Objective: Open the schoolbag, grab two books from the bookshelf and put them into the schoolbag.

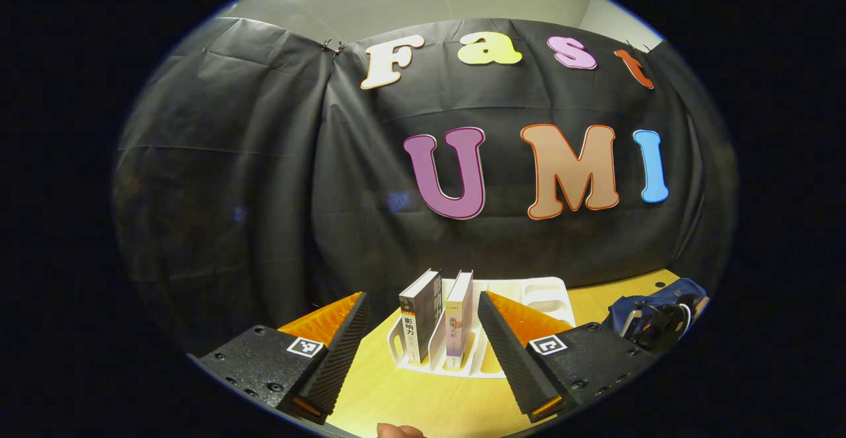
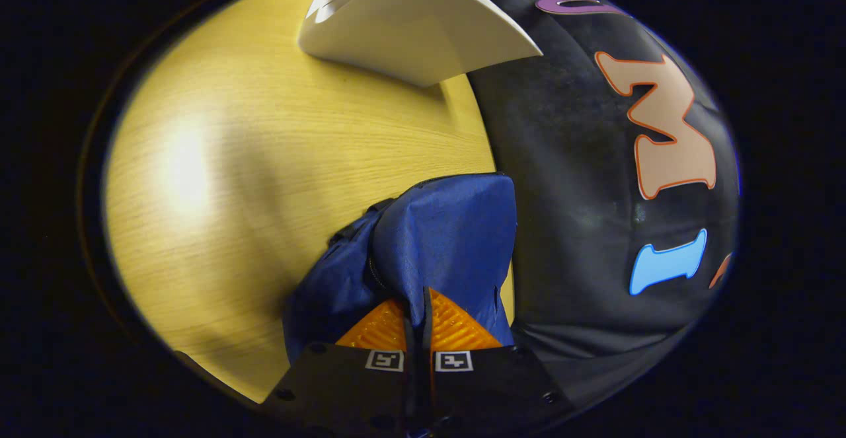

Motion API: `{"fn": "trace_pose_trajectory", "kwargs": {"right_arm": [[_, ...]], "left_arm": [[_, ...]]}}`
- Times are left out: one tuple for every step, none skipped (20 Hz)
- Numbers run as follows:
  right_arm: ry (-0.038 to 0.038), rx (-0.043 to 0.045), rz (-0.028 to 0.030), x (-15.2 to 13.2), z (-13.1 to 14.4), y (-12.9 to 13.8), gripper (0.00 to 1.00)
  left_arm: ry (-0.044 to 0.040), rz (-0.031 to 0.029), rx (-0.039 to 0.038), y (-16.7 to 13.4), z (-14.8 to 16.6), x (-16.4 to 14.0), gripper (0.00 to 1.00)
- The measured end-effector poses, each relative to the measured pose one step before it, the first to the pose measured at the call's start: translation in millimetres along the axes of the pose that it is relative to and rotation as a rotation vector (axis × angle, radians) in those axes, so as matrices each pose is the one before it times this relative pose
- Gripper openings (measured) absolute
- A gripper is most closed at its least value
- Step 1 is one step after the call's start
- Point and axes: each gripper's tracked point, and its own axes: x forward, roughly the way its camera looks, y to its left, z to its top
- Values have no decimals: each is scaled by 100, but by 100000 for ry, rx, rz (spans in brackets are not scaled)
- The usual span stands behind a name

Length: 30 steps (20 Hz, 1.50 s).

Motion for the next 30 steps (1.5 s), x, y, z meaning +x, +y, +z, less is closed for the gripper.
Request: {"fn": "trace_pose_trajectory", "kwargs": {"right_arm": [[591, 2547, 714, 112, -112, -107, 4], [212, 1735, 1007, 54, 94, -56, 0], [322, 832, 353, 13, -51, -93, 0], [-21, 647, 523, -117, 107, -41, 0], [-216, 142, 370, 11, 12, -49, 4], [92, 18, 191, -76, 88, -117, 4], [-620, 449, -28, -164, 77, -231, 4], [-640, 1192, -606, -195, 82, -392, 0], [-580, 2035, -169, -280, 86, -415, 0], [-550, 2802, -123, -269, 145, -441, 4], [-503, 2979, -18, -234, 37, -396, 0], [-606, 2834, 155, -341, 165, -467, 4], [-264, 2215, -277, -170, -7, -540, 0], [-912, 2442, -321, -448, 302, -656, 0], [-559, 2746, -245, -200, 79, -548, 0], [-176, 3079, -255, -311, 123, -649, 4], [-726, 3273, -524, -288, 59, -652, 4], [-537, 3459, -434, -274, 152, -728, 3], [-371, 3475, -431, -217, 5, -542, 4], [-272, 3543, -415, -233, 205, -594, 3], [-157, 3304, -53, -256, 63, -604, 7], [-258, 3200, -53, -235, 84, -491, 0], [-394, 3091, -82, -178, -106, -475, 0], [-166, 3250, -358, -140, 146, -473, 0], [-261, 3588, -137, -204, -48, -433, 0], [-97, 3826, -13, -297, 108, -424, 0], [-328, 3893, 9, -83, -6, -522, 0], [-212, 3649, 25, -330, 135, -548, 0], [-314, 3900, 134, -106, -80, -458, 0], [-354, 3556, 232, -246, 165, -384, 3]], "left_arm": [[-431, 263, -50, 127, 204, -27, 96], [-74, 258, -293, 89, -115, -28, 96], [347, 127, -292, 101, -69, -11, 96], [165, 331, -379, 45, -212, 6, 98], [179, 129, -297, 78, 22, -12, 100], [-90, 169, -278, 78, -98, 15, 100], [-51, 85, -141, 5, 14, 77, 96], [13, -19, -55, 87, -110, 42, 96], [86, -62, -44, -3, -36, 37, 96], [188, -293, -181, -116, 19, -52, 96], [103, -459, -192, -77, -39, 9, 96], [206, -495, -61, -143, -63, -40, 96], [18, -326, -53, -65, 6, 132, 96], [50, -403, -53, -145, -168, 133, 96], [-146, -434, -177, -118, 101, 57, 96], [-112, -367, -98, -64, 58, 43, 96], [53, -302, -66, -73, -16, 9, 96], [-56, -357, -57, -54, -68, 125, 96], [62, -165, -7, -77, -60, 137, 96], [251, -267, -121, -11, -105, -27, 96], [68, -145, -161, -36, -38, 17, 96], [-107, -181, -241, -18, 36, 140, 96], [24, -85, -28, -23, 14, 73, 96], [-63, -266, 123, -44, 123, 96, 96], [-475, -191, 183, 18, 92, 68, 96], [-95, -234, 316, -39, 39, 129, 100], [-71, -287, 233, -48, 90, 109, 96], [86, -146, 204, -56, 1, 56, 96], [218, -278, 207, -61, -74, 225, 96], [195, -126, 91, -62, -75, 118, 96]]}}
